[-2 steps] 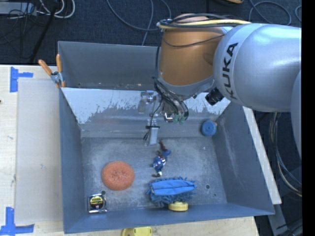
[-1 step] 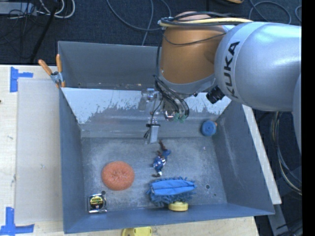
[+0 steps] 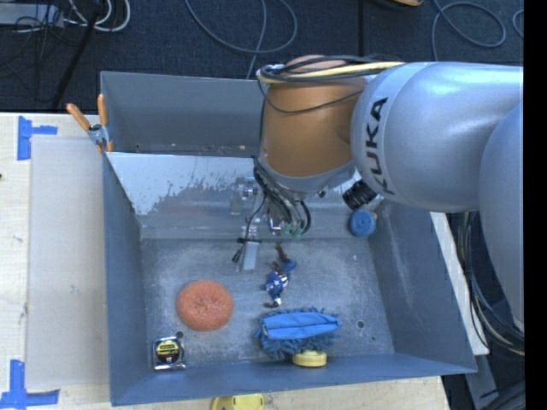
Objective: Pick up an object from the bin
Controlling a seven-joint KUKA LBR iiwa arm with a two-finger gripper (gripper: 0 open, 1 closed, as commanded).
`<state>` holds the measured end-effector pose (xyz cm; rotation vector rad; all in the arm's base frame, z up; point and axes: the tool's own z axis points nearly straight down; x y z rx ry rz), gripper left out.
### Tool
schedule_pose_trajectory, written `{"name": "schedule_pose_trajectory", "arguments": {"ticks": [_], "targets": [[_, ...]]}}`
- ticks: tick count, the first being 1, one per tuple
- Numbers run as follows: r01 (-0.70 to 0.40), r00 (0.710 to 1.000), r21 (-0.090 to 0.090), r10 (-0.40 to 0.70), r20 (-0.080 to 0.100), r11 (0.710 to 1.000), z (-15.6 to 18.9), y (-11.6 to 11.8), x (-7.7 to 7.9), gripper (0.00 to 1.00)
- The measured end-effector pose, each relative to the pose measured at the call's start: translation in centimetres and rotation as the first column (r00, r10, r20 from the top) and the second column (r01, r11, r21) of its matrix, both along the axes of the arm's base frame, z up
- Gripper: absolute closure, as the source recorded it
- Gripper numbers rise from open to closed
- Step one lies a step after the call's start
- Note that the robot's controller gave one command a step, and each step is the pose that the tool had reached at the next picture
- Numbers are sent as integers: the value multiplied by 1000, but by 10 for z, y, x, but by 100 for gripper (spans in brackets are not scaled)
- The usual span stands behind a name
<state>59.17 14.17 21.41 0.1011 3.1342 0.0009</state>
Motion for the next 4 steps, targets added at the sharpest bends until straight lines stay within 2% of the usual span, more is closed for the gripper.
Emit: {"name": "schedule_pose_trajectory", "arguments": {"ticks": [1,2,3,4], "targets": [[0,1000,0,0,-9,1000,-34,14,-12,0],[-69,998,-1,69,-8,998,-49,14,-24,0],[-152,988,0,152,-6,988,-84,24,-60,0],[-72,997,0,72,-12,997,-97,28,-70,0]]}}
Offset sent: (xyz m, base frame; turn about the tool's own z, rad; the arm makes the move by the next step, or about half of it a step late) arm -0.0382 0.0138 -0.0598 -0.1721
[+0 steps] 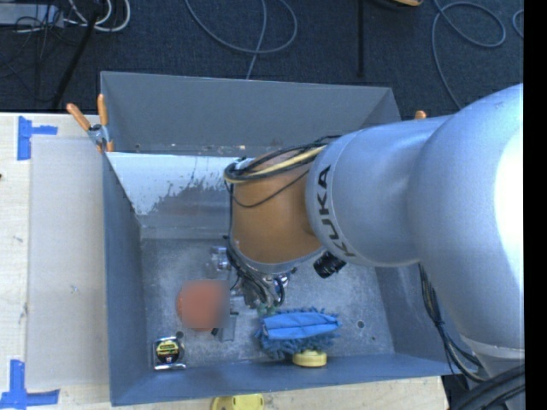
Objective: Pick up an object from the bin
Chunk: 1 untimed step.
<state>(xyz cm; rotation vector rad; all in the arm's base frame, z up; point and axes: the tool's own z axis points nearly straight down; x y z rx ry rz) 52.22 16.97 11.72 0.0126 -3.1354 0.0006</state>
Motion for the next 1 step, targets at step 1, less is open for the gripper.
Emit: {"name": "schedule_pose_trajectory", "arguments": {"ticks": [1], "targets": [[-5,1000,2,5,6,1000,-45,-8,-10,100]]}}
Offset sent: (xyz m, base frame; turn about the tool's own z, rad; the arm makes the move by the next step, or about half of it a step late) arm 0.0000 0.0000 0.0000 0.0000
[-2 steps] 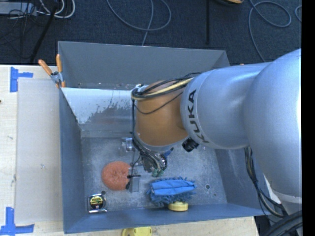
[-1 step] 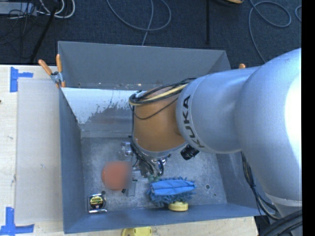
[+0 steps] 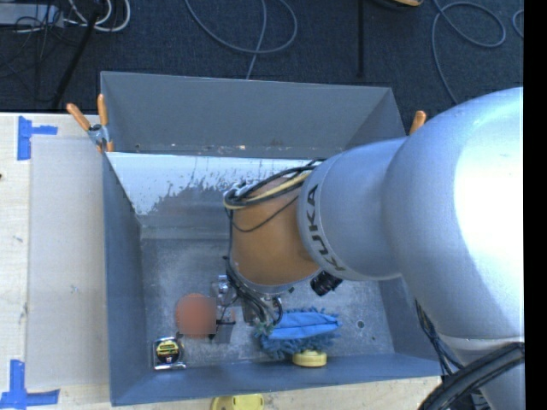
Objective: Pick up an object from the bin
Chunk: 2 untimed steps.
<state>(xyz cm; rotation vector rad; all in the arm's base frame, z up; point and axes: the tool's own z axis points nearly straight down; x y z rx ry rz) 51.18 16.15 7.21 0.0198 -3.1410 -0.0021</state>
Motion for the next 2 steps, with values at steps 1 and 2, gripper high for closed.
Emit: {"name": "schedule_pose_trajectory", "arguments": {"ticks": [1,2], "targets": [[1,1000,0,-1,0,1000,0,0,0,100],[3,1000,-4,-3,-8,1000,42,8,-7,100]]}}
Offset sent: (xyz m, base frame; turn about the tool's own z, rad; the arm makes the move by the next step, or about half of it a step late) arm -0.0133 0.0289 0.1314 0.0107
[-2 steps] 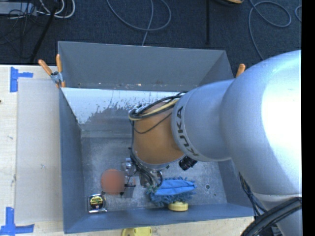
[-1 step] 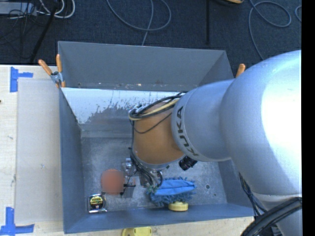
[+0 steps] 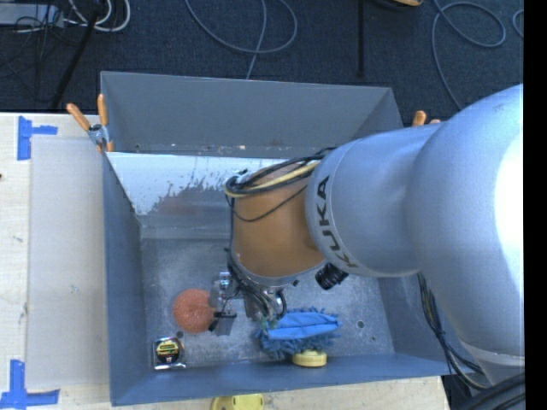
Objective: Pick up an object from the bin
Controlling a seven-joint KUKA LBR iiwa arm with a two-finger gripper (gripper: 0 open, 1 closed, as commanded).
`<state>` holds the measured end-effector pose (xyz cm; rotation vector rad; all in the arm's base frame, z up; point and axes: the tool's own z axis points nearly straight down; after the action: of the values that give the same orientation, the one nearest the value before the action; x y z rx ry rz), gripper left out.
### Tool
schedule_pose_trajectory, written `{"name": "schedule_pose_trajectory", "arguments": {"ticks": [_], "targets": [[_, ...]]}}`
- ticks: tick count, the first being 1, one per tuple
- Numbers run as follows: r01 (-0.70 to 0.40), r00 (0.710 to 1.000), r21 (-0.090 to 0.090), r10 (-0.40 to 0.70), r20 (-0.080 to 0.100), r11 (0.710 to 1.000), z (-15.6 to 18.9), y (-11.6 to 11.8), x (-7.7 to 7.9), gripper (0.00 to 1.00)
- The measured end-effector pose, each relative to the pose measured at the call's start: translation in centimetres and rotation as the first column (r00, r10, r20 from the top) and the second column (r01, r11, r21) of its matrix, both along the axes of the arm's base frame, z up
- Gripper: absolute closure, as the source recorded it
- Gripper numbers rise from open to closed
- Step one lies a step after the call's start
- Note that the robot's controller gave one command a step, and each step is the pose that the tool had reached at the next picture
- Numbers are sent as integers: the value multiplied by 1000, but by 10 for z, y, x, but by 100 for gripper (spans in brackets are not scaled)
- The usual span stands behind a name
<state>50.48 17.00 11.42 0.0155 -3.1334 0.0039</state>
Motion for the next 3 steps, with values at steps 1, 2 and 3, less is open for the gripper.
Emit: {"name": "schedule_pose_trajectory", "arguments": {"ticks": [1,2,3], "targets": [[-42,999,5,42,15,999,30,3,18,100],[-49,999,1,49,1,999,34,-5,3,100],[-45,999,0,45,-1,999,43,-5,0,100]]}}
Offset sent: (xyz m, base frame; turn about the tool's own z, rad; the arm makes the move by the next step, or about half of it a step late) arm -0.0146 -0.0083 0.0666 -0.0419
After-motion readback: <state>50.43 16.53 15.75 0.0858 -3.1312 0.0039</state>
